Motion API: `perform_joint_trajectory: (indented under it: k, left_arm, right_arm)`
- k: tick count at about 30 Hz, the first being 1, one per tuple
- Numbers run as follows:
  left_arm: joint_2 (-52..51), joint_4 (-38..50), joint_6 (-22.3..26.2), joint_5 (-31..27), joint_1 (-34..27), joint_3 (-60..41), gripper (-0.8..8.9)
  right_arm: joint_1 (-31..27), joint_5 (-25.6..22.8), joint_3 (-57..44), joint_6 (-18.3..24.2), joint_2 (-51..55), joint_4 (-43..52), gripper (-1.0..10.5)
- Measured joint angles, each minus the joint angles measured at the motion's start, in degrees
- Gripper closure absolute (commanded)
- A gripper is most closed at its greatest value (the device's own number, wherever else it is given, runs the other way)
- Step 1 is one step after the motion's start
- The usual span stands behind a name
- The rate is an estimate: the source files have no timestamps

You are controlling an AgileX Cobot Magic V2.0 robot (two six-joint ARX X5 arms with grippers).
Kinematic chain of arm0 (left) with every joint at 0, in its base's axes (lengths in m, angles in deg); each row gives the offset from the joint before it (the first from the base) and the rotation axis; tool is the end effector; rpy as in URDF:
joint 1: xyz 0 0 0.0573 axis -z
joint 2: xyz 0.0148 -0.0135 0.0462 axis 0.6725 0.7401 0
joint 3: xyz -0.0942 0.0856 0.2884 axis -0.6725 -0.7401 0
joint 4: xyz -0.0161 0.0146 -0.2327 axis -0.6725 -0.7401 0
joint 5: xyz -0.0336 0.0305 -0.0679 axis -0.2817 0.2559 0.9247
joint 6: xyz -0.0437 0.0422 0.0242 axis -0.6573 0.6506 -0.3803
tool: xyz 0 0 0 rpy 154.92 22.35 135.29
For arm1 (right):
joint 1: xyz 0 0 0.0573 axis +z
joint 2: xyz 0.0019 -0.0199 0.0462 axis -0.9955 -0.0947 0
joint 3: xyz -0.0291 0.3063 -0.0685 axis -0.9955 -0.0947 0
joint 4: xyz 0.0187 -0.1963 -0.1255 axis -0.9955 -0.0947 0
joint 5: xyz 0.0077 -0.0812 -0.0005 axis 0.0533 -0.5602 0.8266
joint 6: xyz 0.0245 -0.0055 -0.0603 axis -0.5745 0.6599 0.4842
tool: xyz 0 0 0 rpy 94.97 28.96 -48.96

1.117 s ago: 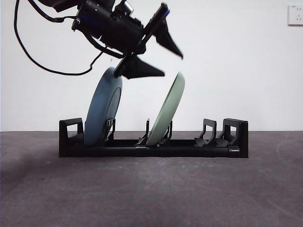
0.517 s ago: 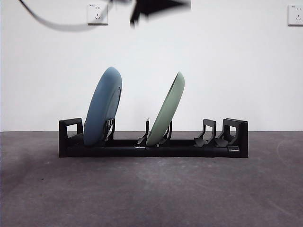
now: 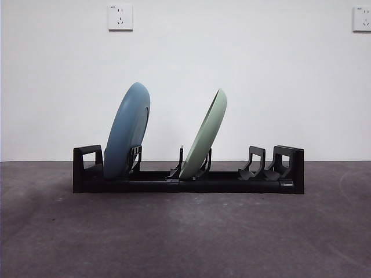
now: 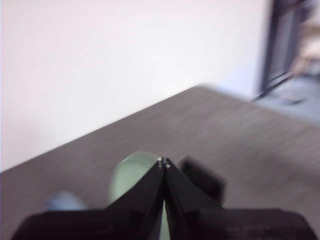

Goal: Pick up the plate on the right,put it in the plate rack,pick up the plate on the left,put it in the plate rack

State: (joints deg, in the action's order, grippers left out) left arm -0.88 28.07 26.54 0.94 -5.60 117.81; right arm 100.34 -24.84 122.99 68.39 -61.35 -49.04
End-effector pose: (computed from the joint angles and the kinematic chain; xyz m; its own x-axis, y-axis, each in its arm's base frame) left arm 0.1736 -0.1279 0.4609 0.8014 -0.5676 -0.1885 0.5845 0.8101 0.0454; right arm 0.1169 0.0379 0.4124 0.8625 0.3484 -0.3669 -0.3116 0.9371 0.1575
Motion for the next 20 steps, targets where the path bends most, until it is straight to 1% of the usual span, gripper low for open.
perform_joint_trajectory:
  k: [2,4,8,13,16,20]
  left_arm:
    - [-2.4,-4.5,0.9,-1.2,-1.6,-0.2,8.21]
    - [-5.0,-5.5,1.3,-1.2,-3.8,-2.3,8.21]
    - [-12.7,-4.4,0.6,-1.7,-7.9,-11.5,8.21]
    - [-22.9,-2.0,-2.5,-2.0,-10.1,-25.1,8.21]
    - [-27.6,-3.4,-4.3,-3.0,-10.3,-29.4,8.16]
    - [-29.4,-6.5,-5.9,-3.0,-10.3,-29.4,8.17]
  right_arm:
    - [0.0,-2.6,-0.6,1.1,0.9,0.2,9.6]
    - [0.0,-3.0,-2.8,1.4,3.1,2.1,9.6]
    - [0.0,-4.1,-10.3,1.5,9.6,4.9,9.6]
    - [0.0,-4.5,-20.3,1.5,15.9,5.9,9.6]
    - [0.0,-4.5,-22.3,0.2,16.2,5.6,9.5]
    - [0.0,-4.5,-22.3,-2.7,14.8,6.8,9.5]
